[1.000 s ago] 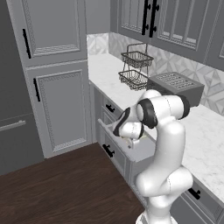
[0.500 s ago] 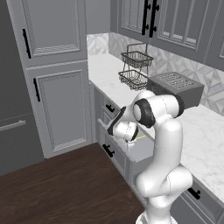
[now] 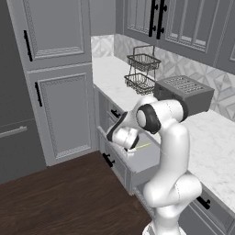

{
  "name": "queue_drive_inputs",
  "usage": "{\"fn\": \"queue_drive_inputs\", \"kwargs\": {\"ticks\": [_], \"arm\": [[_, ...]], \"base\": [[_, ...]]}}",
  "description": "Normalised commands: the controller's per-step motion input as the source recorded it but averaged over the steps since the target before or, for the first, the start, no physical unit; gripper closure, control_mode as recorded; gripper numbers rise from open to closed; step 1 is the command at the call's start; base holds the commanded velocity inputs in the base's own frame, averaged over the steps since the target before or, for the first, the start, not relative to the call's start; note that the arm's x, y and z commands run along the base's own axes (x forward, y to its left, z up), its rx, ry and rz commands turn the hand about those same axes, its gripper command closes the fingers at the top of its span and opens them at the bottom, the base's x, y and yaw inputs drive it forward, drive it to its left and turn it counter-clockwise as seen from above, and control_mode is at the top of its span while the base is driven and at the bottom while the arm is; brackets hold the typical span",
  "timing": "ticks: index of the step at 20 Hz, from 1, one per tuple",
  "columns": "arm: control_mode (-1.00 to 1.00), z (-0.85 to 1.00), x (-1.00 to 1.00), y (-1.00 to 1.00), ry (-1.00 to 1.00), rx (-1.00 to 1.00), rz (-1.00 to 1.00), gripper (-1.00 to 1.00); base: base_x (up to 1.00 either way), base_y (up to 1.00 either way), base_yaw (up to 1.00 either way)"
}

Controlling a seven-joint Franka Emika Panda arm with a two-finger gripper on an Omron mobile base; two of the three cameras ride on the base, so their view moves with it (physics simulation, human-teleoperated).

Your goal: Take a straw from the drawer in front and place it inside the glass cup on the dining counter.

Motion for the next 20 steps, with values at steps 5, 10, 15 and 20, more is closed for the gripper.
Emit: {"fn": "queue_drive_inputs", "kwargs": {"ticks": [5, 10, 15, 20], "arm": [[-1.00, -0.03, 0.00, 0.58, 0.09, 0.06, 0.01, -1.00], [-1.00, 0.00, 0.00, 0.72, 0.11, 0.02, 0.00, -1.00], [-1.00, 0.00, 0.00, 0.78, 0.11, 0.00, 0.00, -1.00], [-1.00, 0.00, 0.00, 0.75, 0.11, 0.01, 0.00, -1.00]], "base": [[0.00, 0.00, 0.00], [0.00, 0.00, 0.00], [0.00, 0.00, 0.00], [0.00, 0.00, 0.00]]}}
